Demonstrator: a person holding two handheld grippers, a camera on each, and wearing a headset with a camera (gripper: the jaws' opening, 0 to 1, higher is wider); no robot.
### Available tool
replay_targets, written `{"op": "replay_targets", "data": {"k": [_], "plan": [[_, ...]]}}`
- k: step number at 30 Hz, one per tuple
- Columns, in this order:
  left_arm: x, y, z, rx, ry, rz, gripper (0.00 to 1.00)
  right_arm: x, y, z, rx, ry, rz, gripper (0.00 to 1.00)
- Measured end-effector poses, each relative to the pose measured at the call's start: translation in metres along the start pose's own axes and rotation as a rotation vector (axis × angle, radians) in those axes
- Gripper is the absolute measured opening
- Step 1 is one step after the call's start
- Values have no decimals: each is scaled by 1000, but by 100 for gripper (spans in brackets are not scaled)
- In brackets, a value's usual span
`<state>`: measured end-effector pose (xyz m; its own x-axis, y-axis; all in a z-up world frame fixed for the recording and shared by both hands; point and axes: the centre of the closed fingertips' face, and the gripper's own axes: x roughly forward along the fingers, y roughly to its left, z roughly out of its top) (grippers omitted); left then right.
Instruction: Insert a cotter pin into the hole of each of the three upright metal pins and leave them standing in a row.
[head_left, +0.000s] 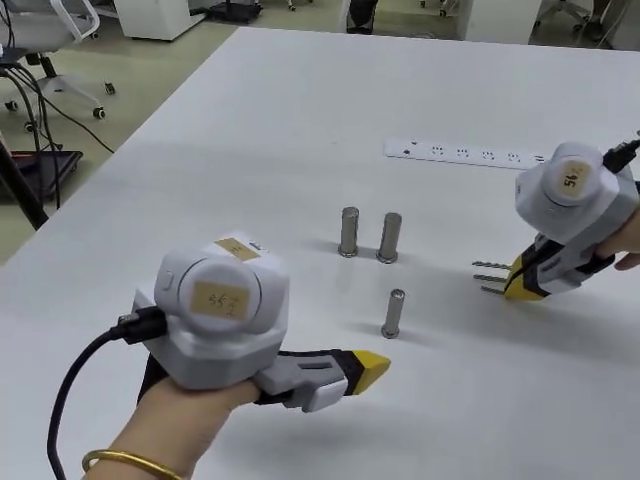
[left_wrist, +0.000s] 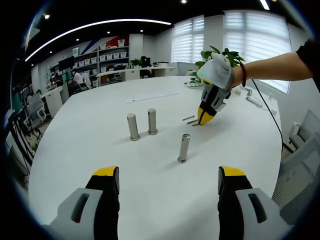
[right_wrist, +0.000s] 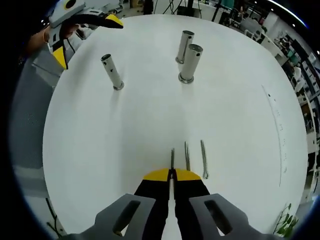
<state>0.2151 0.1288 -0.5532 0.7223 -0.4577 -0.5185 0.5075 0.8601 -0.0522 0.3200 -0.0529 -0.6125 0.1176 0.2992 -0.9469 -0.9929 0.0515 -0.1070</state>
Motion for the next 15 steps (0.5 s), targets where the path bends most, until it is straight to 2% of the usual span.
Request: {"op": "replay_targets", "data": {"k": [9, 12, 15], "plan": [[-2, -2, 4, 4, -7, -4, 77, -9, 5, 5, -36, -33, -39, 0], [-1, -3, 4, 28, 9, -3, 76, -15, 10, 12, -54, -73, -59, 0], [-1, -6, 5, 28, 7, -9, 73, -19, 15, 16, -69, -97, -77, 0]]}}
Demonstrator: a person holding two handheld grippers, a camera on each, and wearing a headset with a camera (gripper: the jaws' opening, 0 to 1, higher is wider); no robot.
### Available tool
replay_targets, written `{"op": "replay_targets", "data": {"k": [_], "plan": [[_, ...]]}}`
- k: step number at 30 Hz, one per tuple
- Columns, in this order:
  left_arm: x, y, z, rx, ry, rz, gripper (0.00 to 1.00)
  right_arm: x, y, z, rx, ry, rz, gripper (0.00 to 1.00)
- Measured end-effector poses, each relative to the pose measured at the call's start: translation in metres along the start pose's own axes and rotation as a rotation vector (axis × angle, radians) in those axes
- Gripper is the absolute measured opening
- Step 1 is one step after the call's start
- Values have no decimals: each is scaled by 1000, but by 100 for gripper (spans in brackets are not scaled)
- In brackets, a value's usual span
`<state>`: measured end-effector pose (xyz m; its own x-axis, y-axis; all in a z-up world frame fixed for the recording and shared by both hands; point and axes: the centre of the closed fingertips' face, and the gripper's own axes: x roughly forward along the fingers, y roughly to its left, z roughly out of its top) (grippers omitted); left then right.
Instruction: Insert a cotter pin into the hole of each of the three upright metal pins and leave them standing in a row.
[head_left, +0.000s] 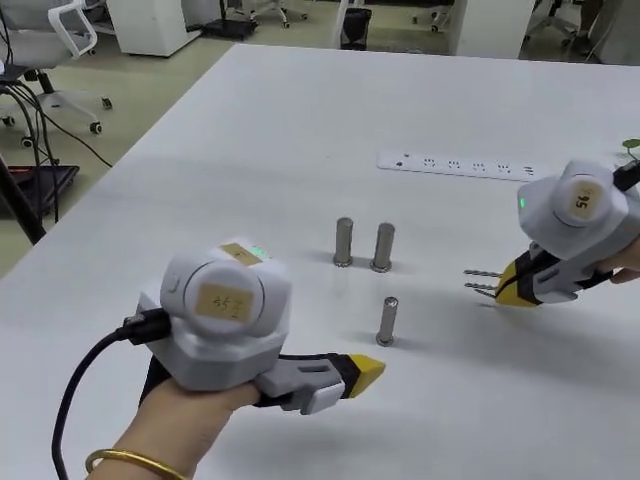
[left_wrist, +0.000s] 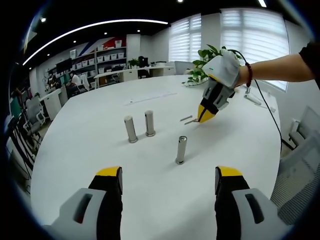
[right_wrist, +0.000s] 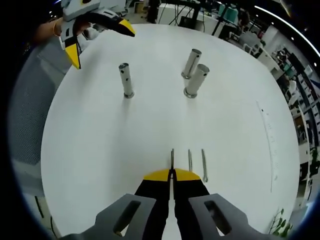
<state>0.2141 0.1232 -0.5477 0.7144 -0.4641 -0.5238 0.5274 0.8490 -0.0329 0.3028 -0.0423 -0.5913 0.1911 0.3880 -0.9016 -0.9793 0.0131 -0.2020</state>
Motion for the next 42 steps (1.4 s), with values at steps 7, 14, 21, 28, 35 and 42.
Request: {"op": "replay_targets", "data": {"k": [7, 14, 21, 28, 35, 42], "plan": [[1, -12, 12, -20, -30, -52, 63, -12, 18, 19, -28, -69, -22, 0], [2, -27, 27, -68, -64, -122, 52, -23, 32, 44, -68, -144, -40, 0], [6, -38, 36, -134, -81, -190, 40, -28, 39, 64, -148, -186, -56, 0], [6, -43, 42, -198, -91, -234, 29, -40, 55, 90, -211, -238, -56, 0], [5, -50, 44, -283, -91, -278, 24, -47, 65, 109, -251, -282, -57, 0], [0, -55, 52, -391, -133, -336, 13, -51, 72, 119, -291, -299, -65, 0]]}}
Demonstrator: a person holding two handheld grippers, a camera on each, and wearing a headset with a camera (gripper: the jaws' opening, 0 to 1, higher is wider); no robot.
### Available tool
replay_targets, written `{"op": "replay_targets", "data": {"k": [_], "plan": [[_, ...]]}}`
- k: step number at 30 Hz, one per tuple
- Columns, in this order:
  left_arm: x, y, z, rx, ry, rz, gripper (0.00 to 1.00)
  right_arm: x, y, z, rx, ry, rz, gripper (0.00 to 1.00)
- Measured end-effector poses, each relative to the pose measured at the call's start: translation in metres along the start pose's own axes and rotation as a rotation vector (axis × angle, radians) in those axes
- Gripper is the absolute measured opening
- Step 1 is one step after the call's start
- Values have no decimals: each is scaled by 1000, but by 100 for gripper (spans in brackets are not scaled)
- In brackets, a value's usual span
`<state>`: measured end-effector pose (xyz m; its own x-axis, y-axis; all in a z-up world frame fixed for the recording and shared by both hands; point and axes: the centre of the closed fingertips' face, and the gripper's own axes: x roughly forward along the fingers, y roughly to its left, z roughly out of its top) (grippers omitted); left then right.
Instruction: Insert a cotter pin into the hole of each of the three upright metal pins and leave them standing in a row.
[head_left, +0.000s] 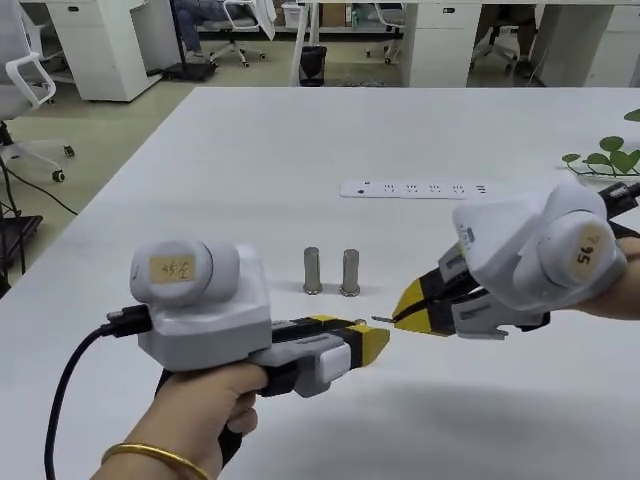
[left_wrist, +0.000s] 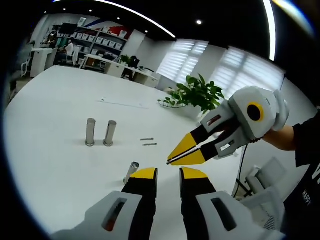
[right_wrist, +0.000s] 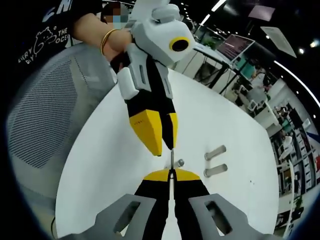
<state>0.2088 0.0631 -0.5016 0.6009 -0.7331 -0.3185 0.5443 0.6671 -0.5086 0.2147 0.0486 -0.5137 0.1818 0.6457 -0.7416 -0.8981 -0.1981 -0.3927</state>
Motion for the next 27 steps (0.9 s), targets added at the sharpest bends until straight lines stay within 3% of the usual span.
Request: {"op": "replay_targets", "data": {"k": [4, 17, 27], "plan": [[-1, -1, 4, 3, -27, 3, 11, -1, 2, 6, -8, -12, 2, 0], [0, -5, 5, -15, -44, -17, 3, 1, 5, 15, -19, -34, 6, 0], [0, -1, 10, -27, -80, -4, 0, -1, 0, 16, -15, -43, -24, 0]]}}
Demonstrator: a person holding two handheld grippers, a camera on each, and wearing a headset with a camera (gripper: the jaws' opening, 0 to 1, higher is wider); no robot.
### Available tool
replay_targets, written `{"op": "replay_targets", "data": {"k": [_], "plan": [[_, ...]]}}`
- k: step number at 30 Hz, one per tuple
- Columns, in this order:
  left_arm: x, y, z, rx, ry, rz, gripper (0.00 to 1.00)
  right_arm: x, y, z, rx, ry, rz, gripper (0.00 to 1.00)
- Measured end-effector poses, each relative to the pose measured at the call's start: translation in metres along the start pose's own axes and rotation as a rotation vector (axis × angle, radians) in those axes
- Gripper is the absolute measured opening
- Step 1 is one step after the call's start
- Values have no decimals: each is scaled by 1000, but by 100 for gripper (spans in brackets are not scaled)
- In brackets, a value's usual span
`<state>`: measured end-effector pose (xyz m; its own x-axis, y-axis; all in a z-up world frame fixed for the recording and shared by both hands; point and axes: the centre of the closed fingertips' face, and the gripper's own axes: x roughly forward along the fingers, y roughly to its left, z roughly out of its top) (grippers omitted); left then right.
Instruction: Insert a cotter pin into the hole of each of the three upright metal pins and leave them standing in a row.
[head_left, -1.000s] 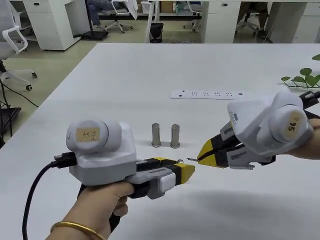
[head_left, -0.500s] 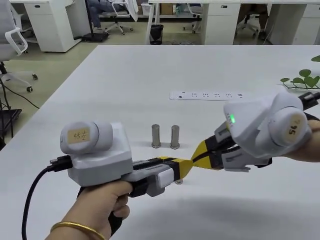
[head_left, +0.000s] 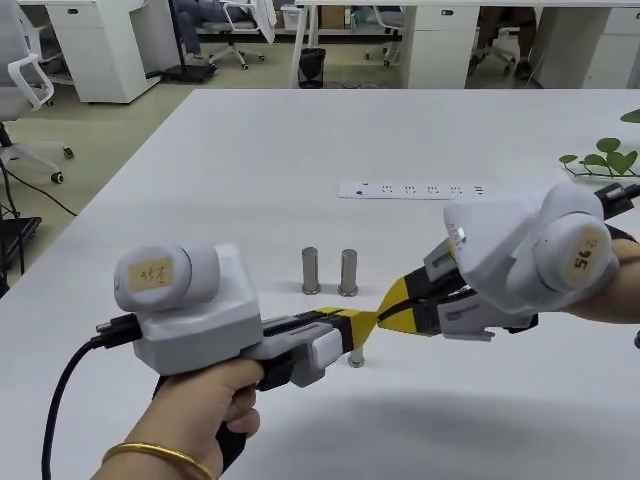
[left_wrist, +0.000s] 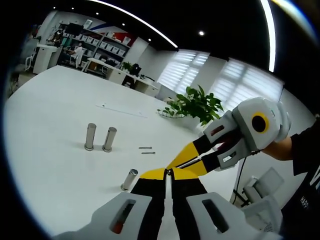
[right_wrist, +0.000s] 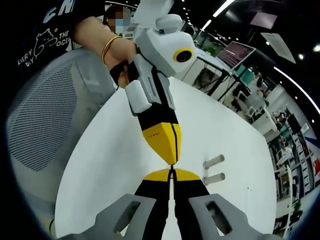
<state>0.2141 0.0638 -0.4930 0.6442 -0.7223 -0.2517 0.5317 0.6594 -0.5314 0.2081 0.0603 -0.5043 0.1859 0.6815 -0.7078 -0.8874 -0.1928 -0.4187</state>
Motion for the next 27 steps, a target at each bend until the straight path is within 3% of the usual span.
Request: {"op": "replay_targets", "data": {"k": [11, 20, 27], "plan": [[1, 2, 7, -8, -55, -2, 0, -3, -7, 2, 5, -8, -33, 0], [-1, 0, 7, 26, -50, -15, 0, -3, -5, 3, 11, -18, -45, 0], [-2, -2, 5, 99, -29, -32, 0, -3, -3, 4, 26, -21, -42, 0]]}}
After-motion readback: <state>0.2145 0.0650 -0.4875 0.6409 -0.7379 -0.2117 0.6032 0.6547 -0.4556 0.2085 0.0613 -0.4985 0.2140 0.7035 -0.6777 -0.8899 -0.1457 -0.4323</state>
